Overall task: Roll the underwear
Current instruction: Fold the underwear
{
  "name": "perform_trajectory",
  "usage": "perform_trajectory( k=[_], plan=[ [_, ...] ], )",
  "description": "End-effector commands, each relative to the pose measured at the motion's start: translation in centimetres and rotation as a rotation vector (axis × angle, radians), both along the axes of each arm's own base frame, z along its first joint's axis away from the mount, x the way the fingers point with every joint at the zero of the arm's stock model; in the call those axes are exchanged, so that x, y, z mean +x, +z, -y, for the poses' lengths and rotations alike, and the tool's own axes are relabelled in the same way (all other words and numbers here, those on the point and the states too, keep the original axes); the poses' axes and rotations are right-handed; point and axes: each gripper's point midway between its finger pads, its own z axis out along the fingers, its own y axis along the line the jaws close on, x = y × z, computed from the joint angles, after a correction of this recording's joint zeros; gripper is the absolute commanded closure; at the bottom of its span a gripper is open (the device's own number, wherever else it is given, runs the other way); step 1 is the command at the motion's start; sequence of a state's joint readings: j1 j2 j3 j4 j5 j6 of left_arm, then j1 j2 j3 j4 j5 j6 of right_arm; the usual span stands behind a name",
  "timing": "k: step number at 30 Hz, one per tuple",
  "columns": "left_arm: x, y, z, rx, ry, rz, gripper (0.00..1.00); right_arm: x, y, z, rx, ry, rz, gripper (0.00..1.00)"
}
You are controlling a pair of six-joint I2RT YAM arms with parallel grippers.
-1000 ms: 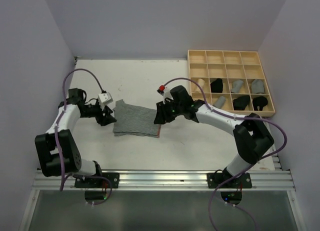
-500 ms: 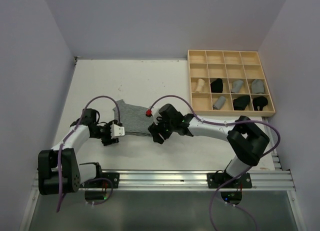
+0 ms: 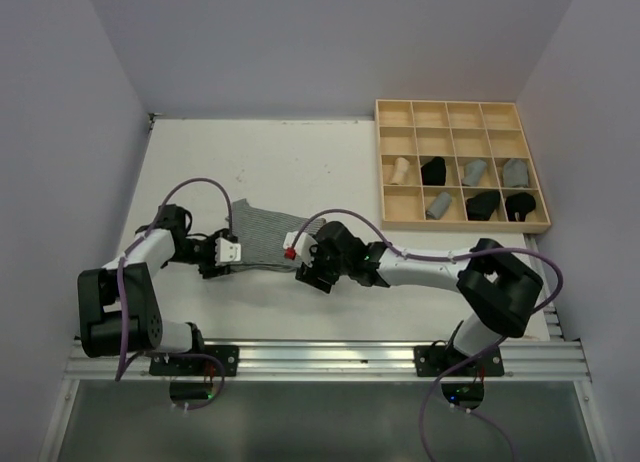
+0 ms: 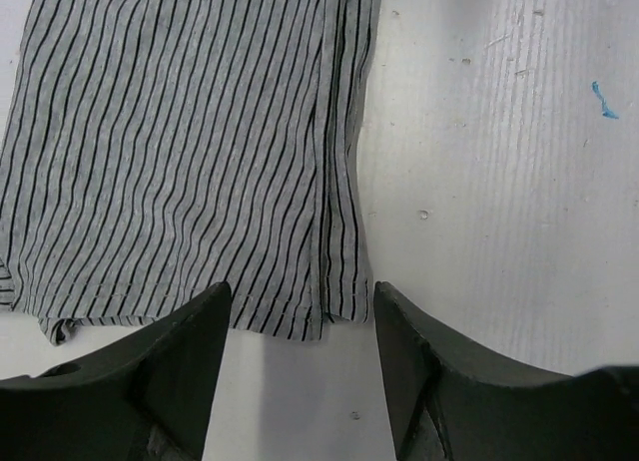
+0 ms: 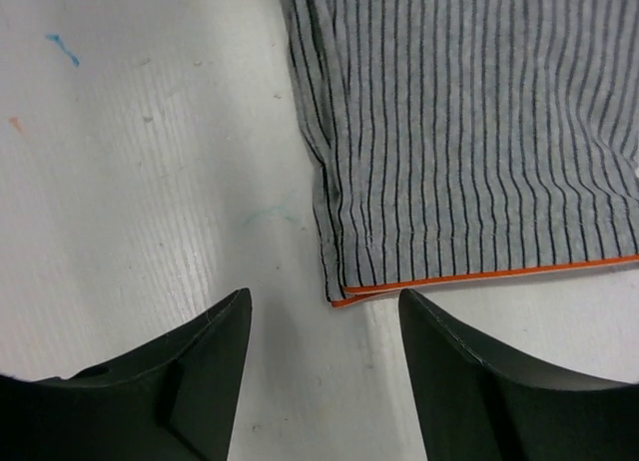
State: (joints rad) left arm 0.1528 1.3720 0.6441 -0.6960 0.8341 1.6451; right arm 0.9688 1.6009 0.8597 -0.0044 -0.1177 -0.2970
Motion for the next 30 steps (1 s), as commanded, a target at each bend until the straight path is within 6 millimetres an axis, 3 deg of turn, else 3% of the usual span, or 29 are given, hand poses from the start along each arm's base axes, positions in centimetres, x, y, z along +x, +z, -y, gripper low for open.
perform_trajectory(
  k=[1, 3, 16, 20, 26, 30],
  plan=[
    [0.1, 1.1, 0.4, -0.063, -0.051, 0.02, 0.37, 1.0, -0.2, -1.3, -0.047, 0.065, 0.106, 0.36],
    [0.0, 0.6, 0.2, -0.045, -0.057, 0.022, 0.39, 0.8, -1.5, -1.3, -0.09, 0.087, 0.103, 0.37],
    [-0.6, -1.5, -0.4, 0.027, -0.096, 0.037, 0.45, 0.6, -4.3, -0.6, -0.216, 0.132, 0.121, 0.43],
    [-0.6, -2.5, -0.7, 0.058, -0.095, -0.007, 0.58, 0.3, -4.9, -0.4, -0.24, 0.141, 0.1, 0.66],
    [-0.5, -3.5, -1.3, 0.092, -0.077, -0.041, 0.79, 0.1, -6.3, -0.1, -0.281, 0.139, 0.065, 0.89],
    [-0.9, -3.3, -1.5, 0.105, -0.08, -0.058, 0.94, 0.2, -5.4, -0.8, -0.256, 0.121, 0.048, 1.0]
  ],
)
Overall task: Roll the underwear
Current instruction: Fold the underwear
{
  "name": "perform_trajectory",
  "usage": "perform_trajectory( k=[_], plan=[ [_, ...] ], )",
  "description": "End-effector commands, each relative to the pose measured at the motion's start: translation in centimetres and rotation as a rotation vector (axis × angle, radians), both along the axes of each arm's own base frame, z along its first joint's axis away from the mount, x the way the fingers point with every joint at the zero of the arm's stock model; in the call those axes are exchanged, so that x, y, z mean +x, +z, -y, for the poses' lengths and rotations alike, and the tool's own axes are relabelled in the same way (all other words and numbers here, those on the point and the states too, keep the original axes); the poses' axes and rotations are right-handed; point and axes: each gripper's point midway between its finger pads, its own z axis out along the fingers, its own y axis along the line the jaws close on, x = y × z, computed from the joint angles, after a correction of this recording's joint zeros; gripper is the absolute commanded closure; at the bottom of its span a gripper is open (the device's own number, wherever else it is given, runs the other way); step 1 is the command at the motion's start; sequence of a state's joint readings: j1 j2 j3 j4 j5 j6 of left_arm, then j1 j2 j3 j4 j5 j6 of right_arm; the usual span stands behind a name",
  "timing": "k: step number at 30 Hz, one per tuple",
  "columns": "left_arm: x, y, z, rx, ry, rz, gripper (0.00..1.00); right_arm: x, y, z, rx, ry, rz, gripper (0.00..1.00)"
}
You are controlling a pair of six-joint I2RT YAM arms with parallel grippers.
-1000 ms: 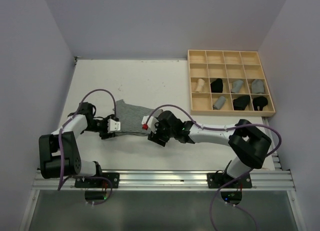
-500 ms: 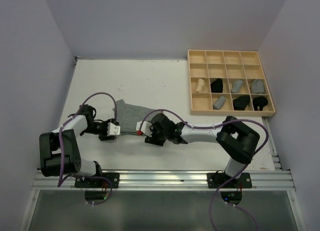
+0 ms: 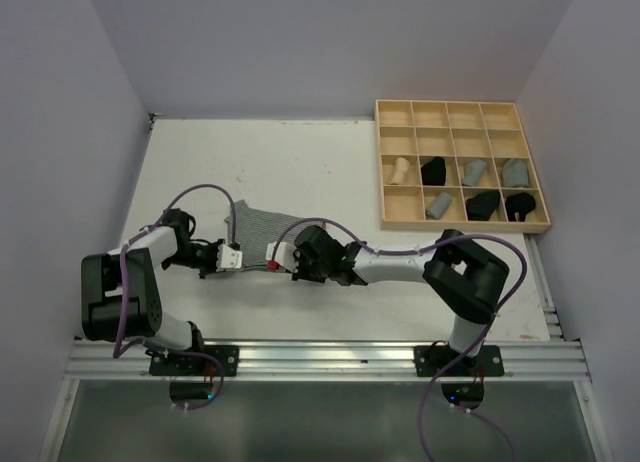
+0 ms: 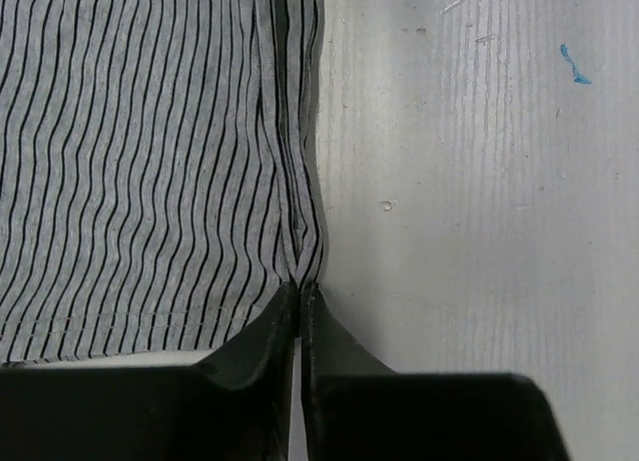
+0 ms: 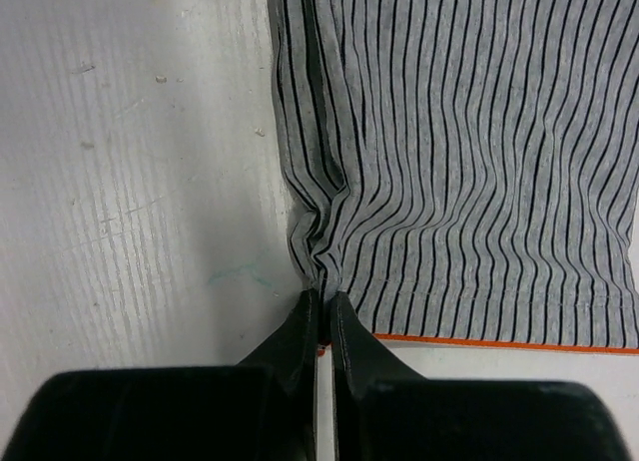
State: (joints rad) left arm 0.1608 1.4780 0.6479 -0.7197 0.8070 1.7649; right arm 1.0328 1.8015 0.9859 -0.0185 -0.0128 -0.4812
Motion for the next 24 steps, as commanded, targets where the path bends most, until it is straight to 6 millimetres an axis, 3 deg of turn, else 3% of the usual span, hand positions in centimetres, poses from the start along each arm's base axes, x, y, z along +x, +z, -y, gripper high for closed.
perform_trajectory(
  k=[1, 10, 19, 22, 24],
  plan=[
    [-0.2, -0.8, -1.1, 0.08, -0.011, -0.014, 0.98, -1.5, -1.8, 1.5, -0.082, -0.019, -0.093, 1.0],
    [-1.4, 1.6, -1.4, 0.084, 0.015, -0.059, 1.0, -4.7, 3.0, 1.3, 0.026, -0.026, -0.23, 1.0],
    [-4.9, 4.2, -0.7, 0.069, -0.014, -0.14, 1.0, -10.2, 4.2, 0.8, 0.059, 0.015, -0.48, 1.0],
    [-5.1, 6.0, -0.5, 0.055, -0.027, -0.167, 1.0, -11.4, 5.0, 0.3, 0.082, 0.02, -0.565, 1.0],
    [-4.2, 7.6, -0.5, 0.04, -0.033, -0.182, 1.0, -11.2, 5.8, -0.3, 0.114, 0.012, -0.604, 1.0]
  ],
)
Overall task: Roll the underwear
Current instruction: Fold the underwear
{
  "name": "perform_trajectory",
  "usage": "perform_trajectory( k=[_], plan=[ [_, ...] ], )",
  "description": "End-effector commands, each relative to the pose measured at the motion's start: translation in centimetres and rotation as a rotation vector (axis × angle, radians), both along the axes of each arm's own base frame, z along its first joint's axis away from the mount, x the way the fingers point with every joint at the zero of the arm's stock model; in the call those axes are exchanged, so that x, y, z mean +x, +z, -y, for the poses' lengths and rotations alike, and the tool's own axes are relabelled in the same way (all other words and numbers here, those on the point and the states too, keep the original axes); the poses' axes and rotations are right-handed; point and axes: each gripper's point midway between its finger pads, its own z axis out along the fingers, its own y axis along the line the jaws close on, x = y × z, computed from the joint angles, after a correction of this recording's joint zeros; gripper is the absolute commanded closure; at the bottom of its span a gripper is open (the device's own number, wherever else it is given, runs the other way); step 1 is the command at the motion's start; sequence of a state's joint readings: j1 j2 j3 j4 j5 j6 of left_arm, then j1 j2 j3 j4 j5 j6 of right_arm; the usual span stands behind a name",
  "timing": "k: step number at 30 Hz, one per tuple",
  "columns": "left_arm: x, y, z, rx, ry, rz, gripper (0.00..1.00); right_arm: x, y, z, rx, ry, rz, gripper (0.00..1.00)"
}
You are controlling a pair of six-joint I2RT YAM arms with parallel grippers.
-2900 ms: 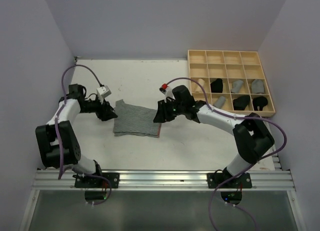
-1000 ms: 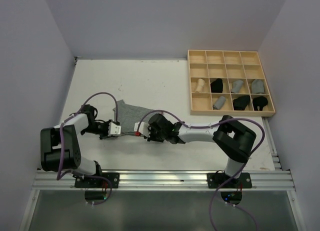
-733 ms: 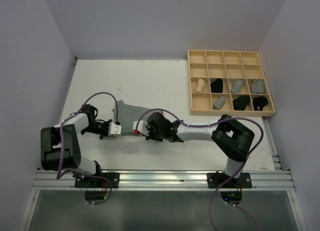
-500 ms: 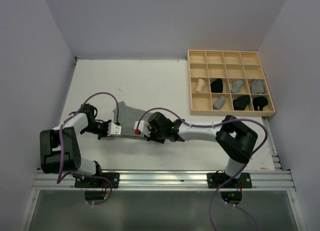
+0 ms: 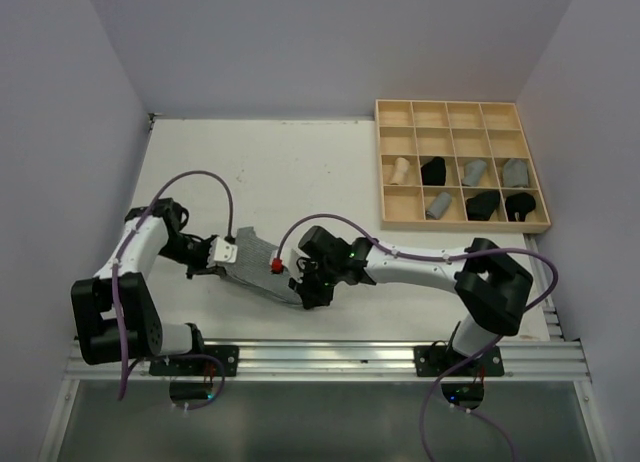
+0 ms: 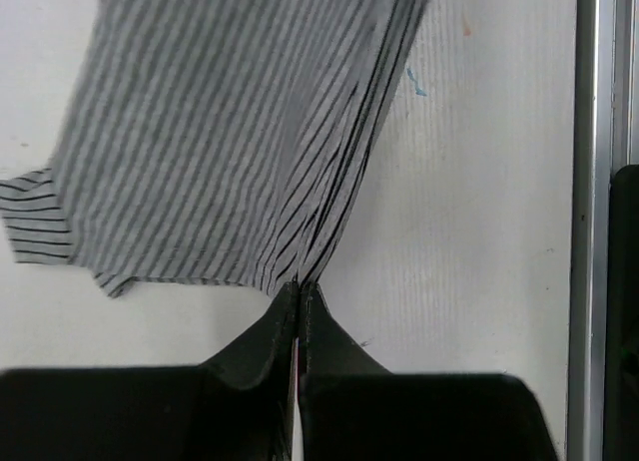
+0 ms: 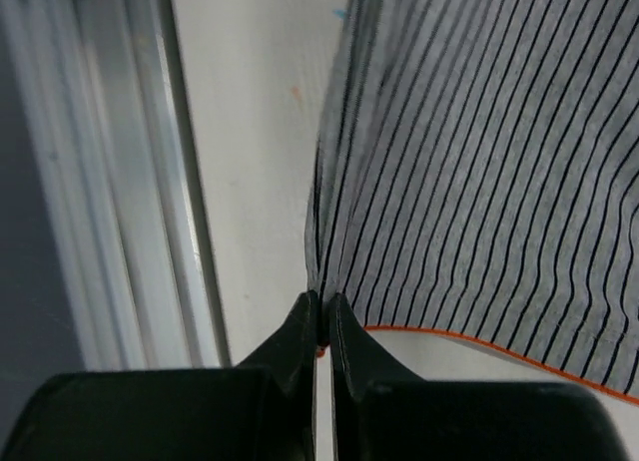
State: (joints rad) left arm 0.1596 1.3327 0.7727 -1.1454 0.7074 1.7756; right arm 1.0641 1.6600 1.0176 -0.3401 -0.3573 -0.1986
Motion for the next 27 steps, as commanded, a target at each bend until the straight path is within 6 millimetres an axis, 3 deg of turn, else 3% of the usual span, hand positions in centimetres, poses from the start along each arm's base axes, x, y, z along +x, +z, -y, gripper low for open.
perform_trajectory(
  k=[1, 5, 6, 8, 10, 11, 12, 17, 20, 23, 26, 27],
  plan=[
    [1.0, 3.6, 0.4, -0.047, -0.013, -0.022, 1.0, -1.5, 3.3, -1.5, 0.092, -0.015, -0.185, 1.0],
    [5.5, 5.3, 0.2, -0.07, 0.024, -0.007, 1.0, 0.4, 4.9, -2.0, 0.178, -0.079, -0.331, 1.0],
    [6.3, 5.4, 0.4, -0.078, 0.023, -0.013, 1.0, 2.0, 5.2, -1.5, 0.193, -0.152, -0.384, 1.0],
    [8.7, 5.5, 0.6, -0.112, 0.047, -0.038, 1.0, 3.0, 5.8, -1.5, 0.241, -0.169, -0.444, 1.0],
    [10.6, 5.3, 1.0, -0.144, 0.068, -0.055, 0.99, 5.3, 5.2, -1.2, 0.262, -0.241, -0.507, 1.0],
    [12.1, 4.6, 1.0, -0.151, 0.086, -0.078, 0.99, 6.0, 5.4, -1.3, 0.279, -0.25, -0.542, 1.0],
    [13.0, 4.1, 1.3, -0.157, 0.094, -0.089, 0.98, 7.6, 3.9, -1.1, 0.273, -0.316, -0.601, 1.0],
    [18.2, -0.4, 2.1, -0.181, 0.192, -0.145, 0.96, 13.0, 1.3, -1.0, 0.348, -0.471, -0.785, 1.0],
    [19.9, -3.2, 1.8, -0.168, 0.237, -0.193, 0.95, 17.1, 1.0, -1.0, 0.428, -0.544, -0.869, 1.0],
    [20.8, -4.7, 1.2, -0.131, 0.257, -0.199, 0.94, 19.3, 0.4, -1.2, 0.423, -0.585, -0.886, 1.0],
    [21.1, -4.5, 0.7, -0.113, 0.281, -0.166, 0.83, 20.1, 0.4, -1.4, 0.408, -0.596, -0.864, 1.0],
    [21.2, -4.2, 0.7, -0.116, 0.288, -0.157, 0.74, 20.3, 0.6, -1.5, 0.417, -0.605, -0.862, 1.0]
  ],
)
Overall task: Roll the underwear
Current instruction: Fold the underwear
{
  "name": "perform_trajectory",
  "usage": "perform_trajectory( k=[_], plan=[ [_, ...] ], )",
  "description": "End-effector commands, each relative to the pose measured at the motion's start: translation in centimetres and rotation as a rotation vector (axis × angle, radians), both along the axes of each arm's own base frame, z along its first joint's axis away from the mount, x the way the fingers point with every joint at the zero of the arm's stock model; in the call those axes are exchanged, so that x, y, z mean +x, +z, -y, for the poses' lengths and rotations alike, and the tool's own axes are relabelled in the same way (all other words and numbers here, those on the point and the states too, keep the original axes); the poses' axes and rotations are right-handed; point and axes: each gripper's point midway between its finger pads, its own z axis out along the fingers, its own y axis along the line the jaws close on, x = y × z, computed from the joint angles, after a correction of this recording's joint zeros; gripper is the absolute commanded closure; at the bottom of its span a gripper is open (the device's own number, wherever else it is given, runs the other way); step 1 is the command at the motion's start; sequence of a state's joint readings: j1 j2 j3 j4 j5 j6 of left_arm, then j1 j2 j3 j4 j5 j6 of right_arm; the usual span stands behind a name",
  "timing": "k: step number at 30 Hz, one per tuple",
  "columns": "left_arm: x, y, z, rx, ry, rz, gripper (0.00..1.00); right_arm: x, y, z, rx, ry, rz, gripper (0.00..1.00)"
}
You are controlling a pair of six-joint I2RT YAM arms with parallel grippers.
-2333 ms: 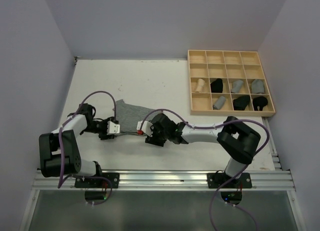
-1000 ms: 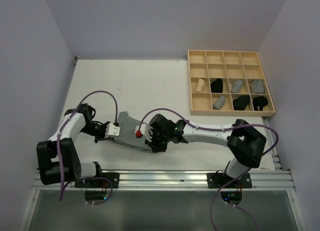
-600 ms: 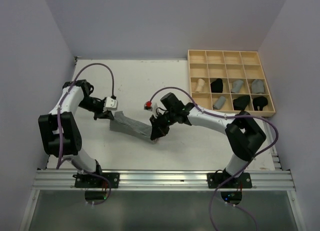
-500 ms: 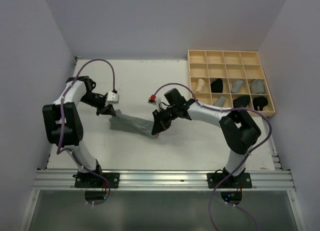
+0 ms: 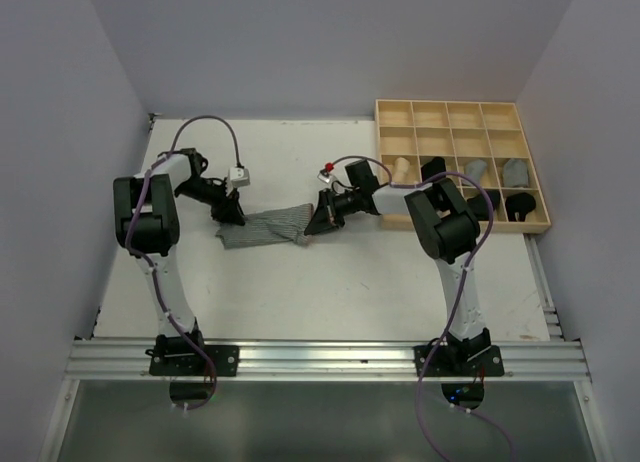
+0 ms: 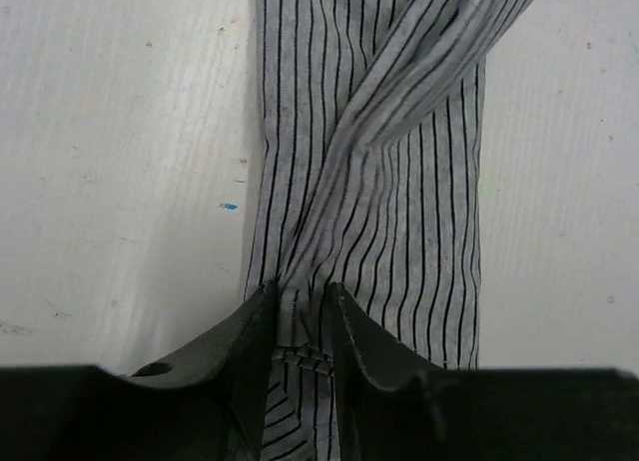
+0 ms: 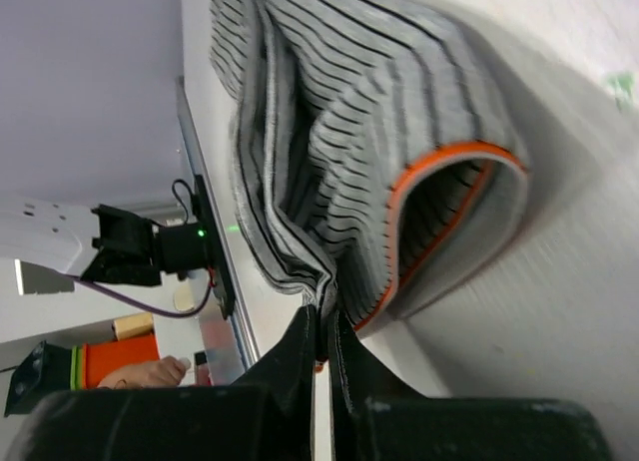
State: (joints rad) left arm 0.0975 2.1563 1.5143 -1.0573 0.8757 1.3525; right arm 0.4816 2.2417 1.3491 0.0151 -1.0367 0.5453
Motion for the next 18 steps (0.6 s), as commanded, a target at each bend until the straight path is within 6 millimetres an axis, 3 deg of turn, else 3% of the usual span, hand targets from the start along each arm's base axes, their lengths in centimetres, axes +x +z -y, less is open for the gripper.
perform_trajectory(
  k=[1, 4, 7, 8, 10, 13, 14, 15, 16, 17, 18],
  plan=[
    [2.8, 0.0, -1.3, 0.069, 0.041, 0.122, 0.65, 1.6, 2.6, -1.5, 0.045, -0.015, 0.048, 1.0],
    [3.5, 2.4, -1.4, 0.073, 0.067, 0.192, 0.55, 1.7, 1.8, -1.3, 0.011, -0.038, 0.037, 1.0],
    [5.0, 6.5, -2.2, 0.071, 0.15, 0.29, 0.48, 0.9, 0.1, -0.8, -0.032, -0.045, -0.01, 1.0],
    [5.6, 8.7, -2.5, 0.065, 0.19, 0.339, 0.47, 0.2, -0.8, -0.4, -0.055, -0.052, -0.032, 1.0],
    [5.6, 11.2, -4.0, 0.074, 0.259, 0.39, 0.44, -0.5, -1.7, -0.1, -0.092, -0.057, -0.027, 1.0],
    [4.4, 12.3, -5.4, 0.099, 0.348, 0.389, 0.42, -2.3, -2.3, -0.5, -0.099, -0.058, -0.039, 1.0],
    [4.1, 12.3, -6.0, 0.111, 0.377, 0.388, 0.41, -3.7, -3.1, -0.6, -0.112, -0.055, -0.064, 1.0],
    [3.4, 12.1, -6.0, 0.117, 0.383, 0.37, 0.41, -3.7, -2.8, -1.3, -0.089, -0.079, -0.057, 1.0],
    [1.9, 11.4, -5.9, 0.123, 0.376, 0.342, 0.41, -4.9, -3.3, -1.4, -0.092, -0.084, -0.08, 1.0],
    [0.5, 10.7, -5.6, 0.123, 0.376, 0.292, 0.39, -6.1, -3.2, -2.6, -0.088, -0.094, -0.119, 1.0],
    [-0.5, 10.1, -5.4, 0.122, 0.379, 0.263, 0.38, -6.1, -2.6, -3.6, -0.047, -0.102, -0.082, 1.0]
  ],
)
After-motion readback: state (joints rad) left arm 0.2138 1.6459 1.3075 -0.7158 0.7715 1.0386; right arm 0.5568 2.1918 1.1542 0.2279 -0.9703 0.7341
